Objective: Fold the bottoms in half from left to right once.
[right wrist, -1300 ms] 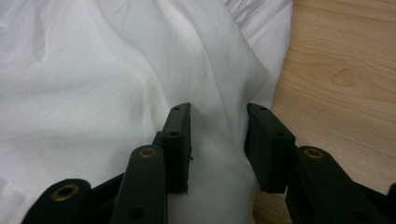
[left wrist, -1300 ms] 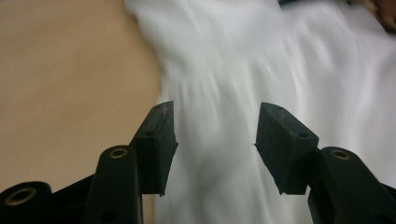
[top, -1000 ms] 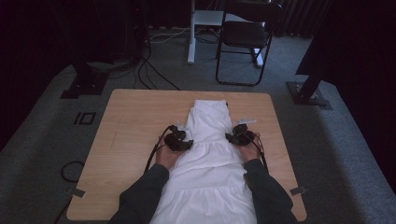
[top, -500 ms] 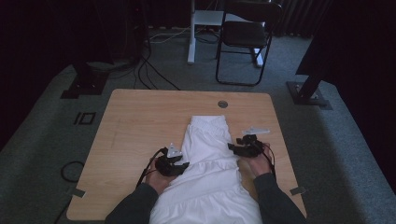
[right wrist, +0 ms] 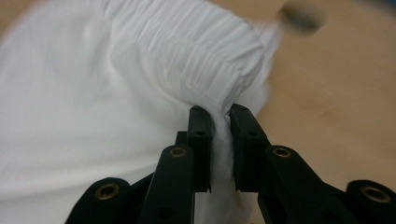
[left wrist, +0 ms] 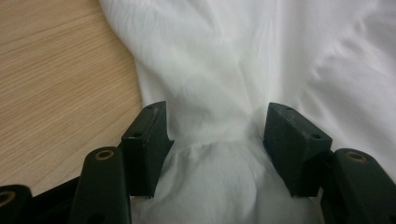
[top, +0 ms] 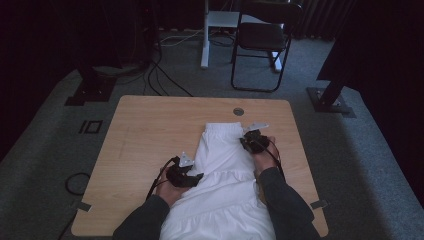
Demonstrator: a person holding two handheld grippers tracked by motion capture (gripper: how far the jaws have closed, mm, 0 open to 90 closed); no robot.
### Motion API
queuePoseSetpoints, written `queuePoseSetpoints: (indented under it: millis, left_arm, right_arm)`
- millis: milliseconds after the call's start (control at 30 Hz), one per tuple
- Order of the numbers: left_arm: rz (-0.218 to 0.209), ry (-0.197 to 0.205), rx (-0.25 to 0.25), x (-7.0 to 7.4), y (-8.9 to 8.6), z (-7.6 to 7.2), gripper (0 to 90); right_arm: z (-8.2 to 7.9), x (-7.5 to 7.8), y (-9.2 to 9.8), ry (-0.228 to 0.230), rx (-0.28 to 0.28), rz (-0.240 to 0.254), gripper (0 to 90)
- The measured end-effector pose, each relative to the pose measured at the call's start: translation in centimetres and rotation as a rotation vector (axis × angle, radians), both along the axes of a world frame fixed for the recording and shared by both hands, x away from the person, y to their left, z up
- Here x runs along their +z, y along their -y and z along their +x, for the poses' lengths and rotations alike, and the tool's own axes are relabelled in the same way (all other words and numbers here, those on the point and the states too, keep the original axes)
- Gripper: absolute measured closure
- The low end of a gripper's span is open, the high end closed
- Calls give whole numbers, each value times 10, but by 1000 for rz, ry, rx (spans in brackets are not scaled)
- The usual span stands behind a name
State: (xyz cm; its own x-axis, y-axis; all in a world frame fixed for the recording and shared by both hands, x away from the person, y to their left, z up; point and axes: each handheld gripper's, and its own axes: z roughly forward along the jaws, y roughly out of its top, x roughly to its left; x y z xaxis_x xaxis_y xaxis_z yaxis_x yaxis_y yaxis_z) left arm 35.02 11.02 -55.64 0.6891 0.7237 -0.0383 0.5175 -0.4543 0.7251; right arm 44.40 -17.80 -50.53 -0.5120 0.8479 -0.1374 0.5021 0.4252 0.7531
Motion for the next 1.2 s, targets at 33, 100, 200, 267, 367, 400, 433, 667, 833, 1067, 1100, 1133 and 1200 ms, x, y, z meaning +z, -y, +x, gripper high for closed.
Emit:
queuePoseSetpoints:
  millis: [33,100,200,267,367,400,433,667,833,1067,1100,1133,1200]
  left_arm:
    - [0,0,0,0,0,0,403]
    - [6,-1,-4,0,3,1,403]
    - [8,6,-7,0,3,0,401]
    - [3,4,-11,-1,2,0,401]
    - [4,1,-12,0,1,0,405]
    - [13,2,-13,0,1,-1,409]
    - [22,6,-12,0,2,-3,411]
    - [22,16,-10,-2,0,-31,416]
    - [18,12,-18,-3,0,-59,415]
    - [29,19,4,8,-1,-57,439]
    - [1,82,33,27,-7,-49,439]
    - [-8,106,38,35,-10,-44,435]
    - [-26,158,54,48,-14,-33,413]
  right_arm:
    - [0,0,0,0,0,0,791]
    - [10,9,-4,84,10,-37,769]
    - [34,-11,-9,-8,-7,-38,646]
    - [44,-27,-6,-70,-53,-20,539]
    - [48,-42,-1,-117,-84,33,505]
    - [47,-44,0,-131,-83,64,548]
    - [45,-45,2,-142,-84,92,576]
    - [20,-45,3,-167,-73,125,662]
    - [-8,-47,5,-158,-47,125,676]
    - [-11,-45,3,-177,-32,108,684]
    - [-11,-45,3,-177,-32,108,687]
    - [-10,-46,3,-174,-33,110,691]
    - [-10,-46,3,-170,-34,109,691]
